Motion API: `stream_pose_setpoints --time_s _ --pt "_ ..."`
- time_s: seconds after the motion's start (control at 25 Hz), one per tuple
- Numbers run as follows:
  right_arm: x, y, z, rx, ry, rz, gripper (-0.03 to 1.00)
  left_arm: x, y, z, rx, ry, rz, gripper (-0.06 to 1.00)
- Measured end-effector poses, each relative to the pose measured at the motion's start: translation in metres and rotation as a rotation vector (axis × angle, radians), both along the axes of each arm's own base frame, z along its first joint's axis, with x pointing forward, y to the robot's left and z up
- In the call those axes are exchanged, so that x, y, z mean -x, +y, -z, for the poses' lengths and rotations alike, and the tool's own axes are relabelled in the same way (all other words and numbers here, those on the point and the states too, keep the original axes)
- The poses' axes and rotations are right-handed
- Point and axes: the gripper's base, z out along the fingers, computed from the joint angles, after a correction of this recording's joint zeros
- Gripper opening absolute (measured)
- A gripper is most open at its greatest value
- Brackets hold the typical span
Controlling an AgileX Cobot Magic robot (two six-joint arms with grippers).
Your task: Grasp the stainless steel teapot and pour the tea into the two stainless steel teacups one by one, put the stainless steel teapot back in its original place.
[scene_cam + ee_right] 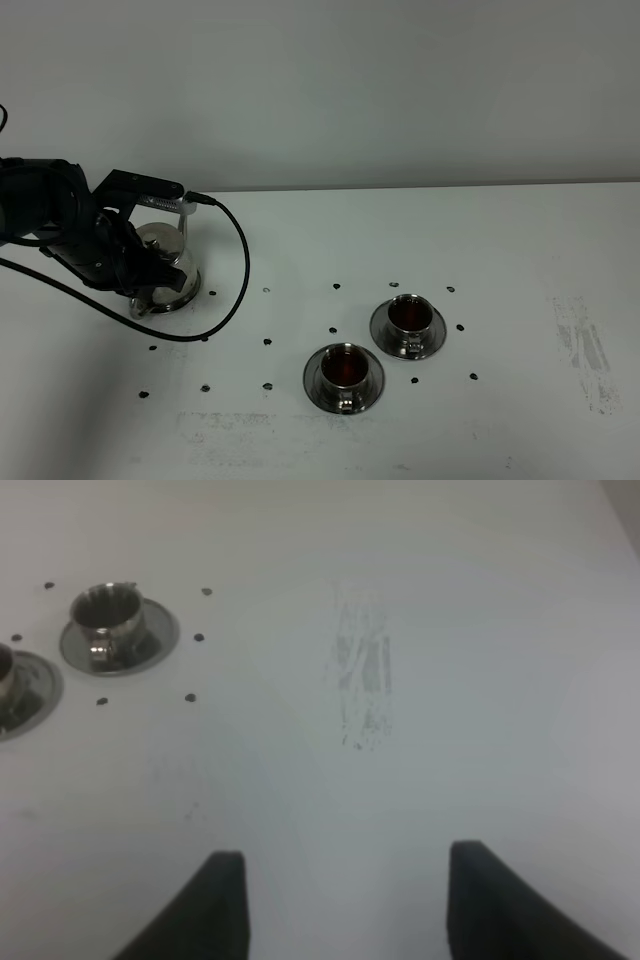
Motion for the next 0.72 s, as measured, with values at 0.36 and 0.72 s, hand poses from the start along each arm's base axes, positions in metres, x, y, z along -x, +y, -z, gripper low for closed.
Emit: stream_pose_setpoints --time_s 0.36,0.72 --pt "0.0 0.0 0.0 0.0 0.0 0.0 0.44 -0.0013 0.0036 -0.0003 0.002 -0.01 -0.012 0.27" --pt "0.0 0.0 0.0 0.0 0.0 0.0 0.44 -0.0016 0.0036 -0.0018 0.003 -0.017 -0.012 0.32"
